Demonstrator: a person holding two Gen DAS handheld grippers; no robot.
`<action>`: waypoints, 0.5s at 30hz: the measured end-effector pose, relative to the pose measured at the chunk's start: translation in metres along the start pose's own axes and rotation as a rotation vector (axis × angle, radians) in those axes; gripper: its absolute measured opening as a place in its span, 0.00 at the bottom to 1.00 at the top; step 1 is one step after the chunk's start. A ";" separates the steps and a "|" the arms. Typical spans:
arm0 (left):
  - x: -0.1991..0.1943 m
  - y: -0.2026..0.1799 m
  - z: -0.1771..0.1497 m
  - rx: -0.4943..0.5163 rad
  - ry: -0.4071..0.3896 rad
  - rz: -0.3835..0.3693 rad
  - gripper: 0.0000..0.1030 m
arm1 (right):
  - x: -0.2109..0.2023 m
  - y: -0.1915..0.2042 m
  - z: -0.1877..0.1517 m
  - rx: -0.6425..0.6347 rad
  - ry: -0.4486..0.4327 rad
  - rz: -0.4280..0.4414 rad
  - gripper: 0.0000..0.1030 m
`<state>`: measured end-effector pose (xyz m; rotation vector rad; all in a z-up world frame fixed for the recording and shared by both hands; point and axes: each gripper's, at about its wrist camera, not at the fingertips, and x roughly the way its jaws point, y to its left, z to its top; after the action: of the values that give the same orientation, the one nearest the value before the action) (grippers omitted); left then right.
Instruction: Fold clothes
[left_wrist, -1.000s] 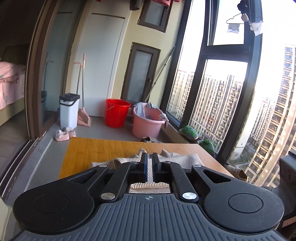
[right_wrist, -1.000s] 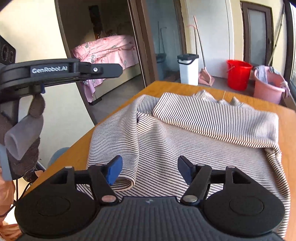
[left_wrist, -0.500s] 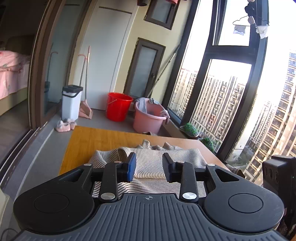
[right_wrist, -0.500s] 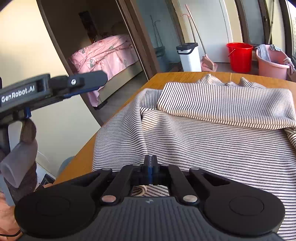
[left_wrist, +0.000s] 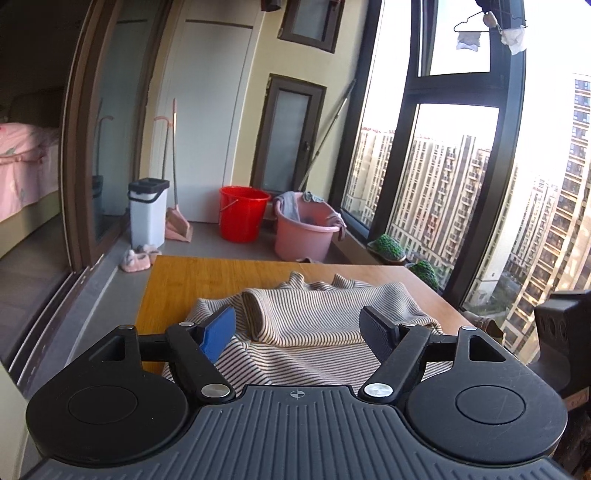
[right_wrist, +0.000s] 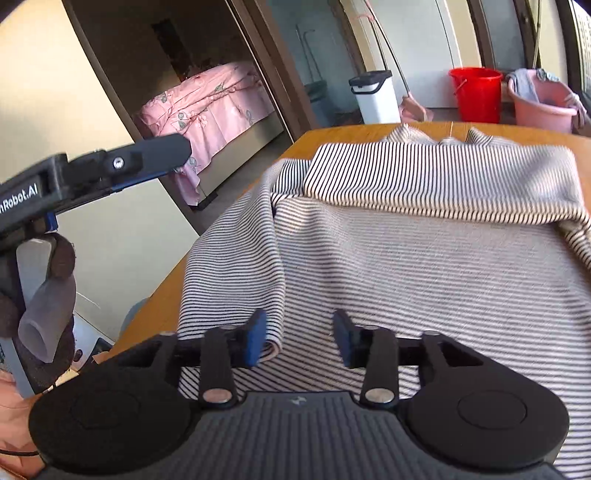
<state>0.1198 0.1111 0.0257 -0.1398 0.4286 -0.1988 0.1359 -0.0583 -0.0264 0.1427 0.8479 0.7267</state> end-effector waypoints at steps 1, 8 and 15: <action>0.000 0.001 0.000 -0.004 0.002 0.004 0.80 | 0.004 0.003 -0.003 0.006 -0.012 0.005 0.56; -0.001 0.011 -0.004 -0.014 0.018 0.012 0.87 | 0.021 0.033 -0.004 -0.135 -0.011 -0.017 0.10; -0.025 0.018 -0.013 0.101 0.033 0.008 0.93 | -0.022 0.016 0.024 -0.100 -0.132 -0.038 0.07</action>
<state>0.0946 0.1332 0.0207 -0.0359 0.4508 -0.2150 0.1346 -0.0565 0.0101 0.0839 0.6853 0.7147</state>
